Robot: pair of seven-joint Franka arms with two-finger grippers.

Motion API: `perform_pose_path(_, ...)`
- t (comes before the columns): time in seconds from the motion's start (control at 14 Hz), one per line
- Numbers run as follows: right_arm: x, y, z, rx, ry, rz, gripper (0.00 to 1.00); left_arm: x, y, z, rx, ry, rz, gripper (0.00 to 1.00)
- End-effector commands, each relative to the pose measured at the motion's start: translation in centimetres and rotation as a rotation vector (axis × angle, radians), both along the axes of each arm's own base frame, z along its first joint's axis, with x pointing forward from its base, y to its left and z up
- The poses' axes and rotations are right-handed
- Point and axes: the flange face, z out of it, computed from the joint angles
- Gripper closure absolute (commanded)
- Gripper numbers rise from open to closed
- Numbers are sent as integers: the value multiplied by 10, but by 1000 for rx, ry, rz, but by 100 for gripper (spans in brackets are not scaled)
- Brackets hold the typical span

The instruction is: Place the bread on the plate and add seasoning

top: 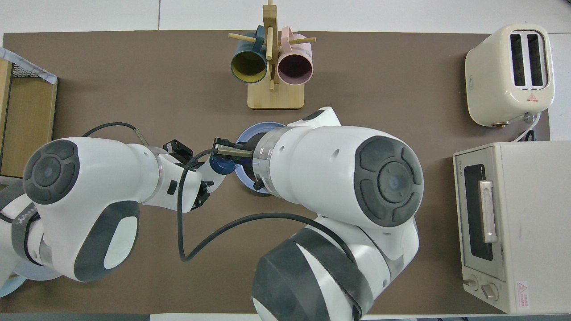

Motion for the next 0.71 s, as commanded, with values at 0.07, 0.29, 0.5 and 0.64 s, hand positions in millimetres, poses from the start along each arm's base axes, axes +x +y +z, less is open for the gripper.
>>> perform_pose_path(0.07, -7, -2, -2, -18, 0, -17, 73, -2, 5, 7, -29, 18, -11, 100)
perform_pose_path(0.29, -7, -2, -2, -18, 0, -18, 73, -2, 5, 7, -30, 17, -8, 100)
perform_pose_path(0.5, -7, -2, -1, -18, -1, -18, 78, -2, 4, 7, -37, 20, -7, 100)
perform_pose_path(0.64, -6, -2, -2, -18, 0, -18, 85, -2, 4, 7, -37, 20, -7, 100)
